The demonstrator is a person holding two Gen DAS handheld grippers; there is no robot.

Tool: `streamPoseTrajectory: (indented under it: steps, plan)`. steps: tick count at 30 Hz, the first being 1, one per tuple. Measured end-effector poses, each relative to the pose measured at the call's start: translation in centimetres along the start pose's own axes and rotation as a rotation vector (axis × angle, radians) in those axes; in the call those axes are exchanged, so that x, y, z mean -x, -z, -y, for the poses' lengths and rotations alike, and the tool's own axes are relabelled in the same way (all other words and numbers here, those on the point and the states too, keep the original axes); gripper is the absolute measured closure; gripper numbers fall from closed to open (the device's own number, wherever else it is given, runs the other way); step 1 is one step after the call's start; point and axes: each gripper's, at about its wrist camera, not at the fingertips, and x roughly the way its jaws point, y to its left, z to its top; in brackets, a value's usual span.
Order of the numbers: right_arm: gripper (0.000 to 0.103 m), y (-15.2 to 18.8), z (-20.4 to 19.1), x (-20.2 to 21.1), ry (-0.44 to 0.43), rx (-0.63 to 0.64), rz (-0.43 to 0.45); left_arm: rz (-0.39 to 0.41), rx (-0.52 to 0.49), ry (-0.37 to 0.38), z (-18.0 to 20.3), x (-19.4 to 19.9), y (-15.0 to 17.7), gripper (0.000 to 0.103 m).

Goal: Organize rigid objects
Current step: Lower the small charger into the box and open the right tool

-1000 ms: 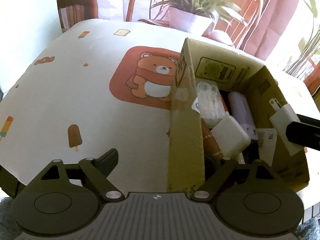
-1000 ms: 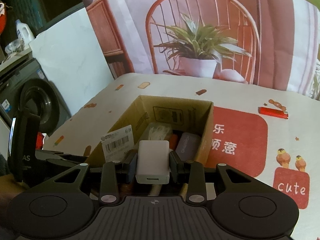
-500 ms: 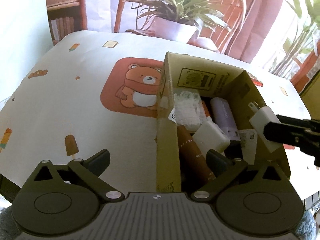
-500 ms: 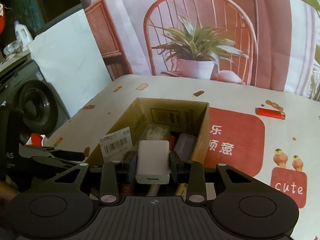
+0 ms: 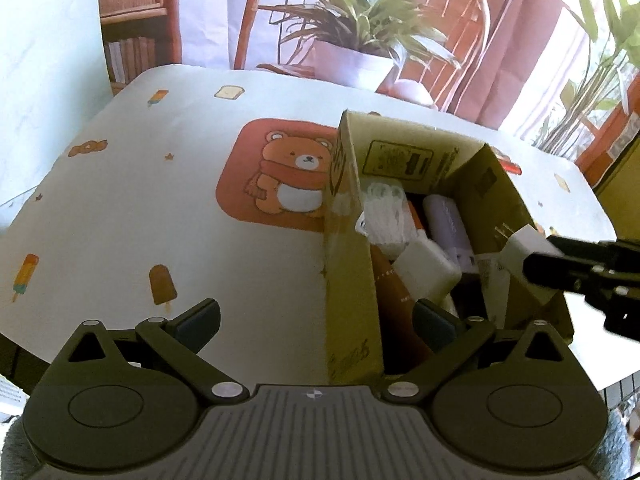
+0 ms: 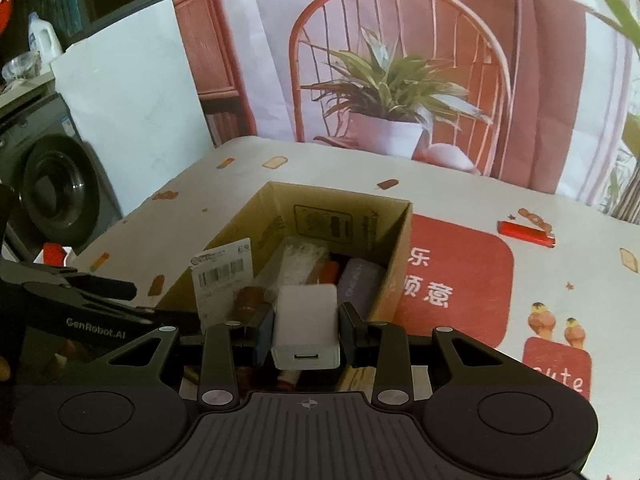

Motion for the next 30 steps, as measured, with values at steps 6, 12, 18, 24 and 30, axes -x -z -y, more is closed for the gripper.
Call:
streamPoseTrajectory:
  steps: [6,12,18,24,30]
  plan:
    - [0.071,0.3,0.1,0.1,0.001,-0.006,-0.006,0.000,0.008,-0.009,-0.4,0.2,0.2,0.000]
    - [0.071,0.6,0.0,0.0,0.006,-0.007,-0.013,-0.011,0.026,-0.055,-1.1,0.1,0.3,0.000]
    - [0.071,0.6,-0.2,-0.4,0.017,0.009,-0.017,-0.018,0.030,-0.055,-1.2,-0.1,0.4,0.000]
    - [0.071,0.6,-0.9,-1.0,0.054,0.070,-0.015,-0.018,0.037,-0.053,-1.3,-0.2,0.4,0.000]
    - [0.071,0.3,-2.3,-1.9,0.132,0.194,-0.021,-0.018,0.043,-0.056,-1.3,-0.2,0.4,0.000]
